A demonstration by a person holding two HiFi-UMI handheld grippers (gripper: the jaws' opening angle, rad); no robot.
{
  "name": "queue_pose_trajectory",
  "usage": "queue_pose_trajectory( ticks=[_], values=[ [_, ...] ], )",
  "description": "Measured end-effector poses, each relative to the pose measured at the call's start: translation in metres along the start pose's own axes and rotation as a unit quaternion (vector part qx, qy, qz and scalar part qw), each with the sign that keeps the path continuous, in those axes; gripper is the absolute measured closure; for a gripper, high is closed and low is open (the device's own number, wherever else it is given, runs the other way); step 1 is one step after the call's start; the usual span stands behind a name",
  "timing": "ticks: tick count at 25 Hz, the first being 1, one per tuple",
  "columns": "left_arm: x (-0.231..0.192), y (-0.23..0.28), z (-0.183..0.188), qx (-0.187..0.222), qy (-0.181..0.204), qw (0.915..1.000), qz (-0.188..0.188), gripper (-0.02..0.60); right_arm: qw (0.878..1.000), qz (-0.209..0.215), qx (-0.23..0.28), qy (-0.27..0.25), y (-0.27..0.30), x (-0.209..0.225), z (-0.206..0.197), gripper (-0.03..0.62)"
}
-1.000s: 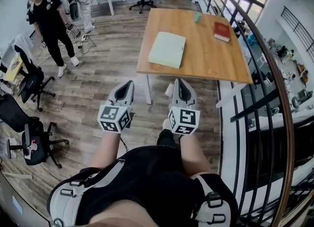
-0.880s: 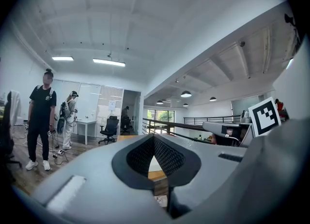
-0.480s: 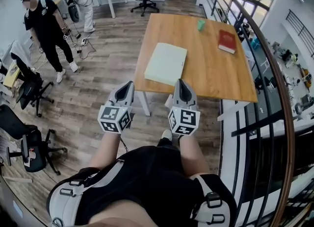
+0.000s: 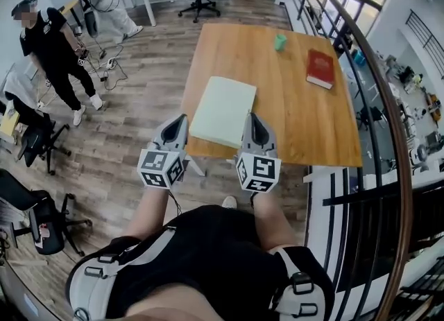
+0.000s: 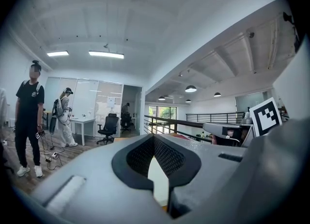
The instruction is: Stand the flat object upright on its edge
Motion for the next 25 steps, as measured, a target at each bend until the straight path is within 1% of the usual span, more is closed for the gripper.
queue_pose_trajectory(
  ticks=[3,7,10,12,20,25],
  values=[
    [-0.004,0.029,-0.004,-0.007,0.0,1.0,0.001,0.58,1.0,0.001,-0.01,0.003,0.024,0.017,-0.007,0.589],
    [-0.013,0.057,-0.009,-0.018,-0.005,0.9998,0.004,0.581,0.999,0.017,-0.024,0.011,0.05,0.028,-0.013,0.589],
    [-0.019,0.077,-0.016,-0.026,-0.007,0.9996,-0.004,0.581,0.999,0.03,-0.009,0.028,0.067,0.033,-0.012,0.589],
    [-0.029,0.09,-0.021,-0.03,-0.009,0.9995,-0.008,0.58,0.999,0.03,-0.006,0.028,0.079,0.035,-0.017,0.589],
    [-0.076,0.148,-0.038,-0.048,-0.041,0.9968,-0.049,0.58,0.999,-0.025,-0.048,0.004,0.123,0.044,-0.047,0.589],
    [-0.091,0.172,-0.054,-0.071,-0.054,0.9936,-0.069,0.58,0.996,-0.067,-0.064,0.005,0.14,0.058,-0.058,0.589]
  ],
)
Point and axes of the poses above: the fingertips, and each gripper's own axes: y forward along the fingers, x to its right, z out of its top, the point moved 2 cm from there along -y, backward along the fingers, and after that the axes turned 6 degrees about y, right-handed, at the moved point
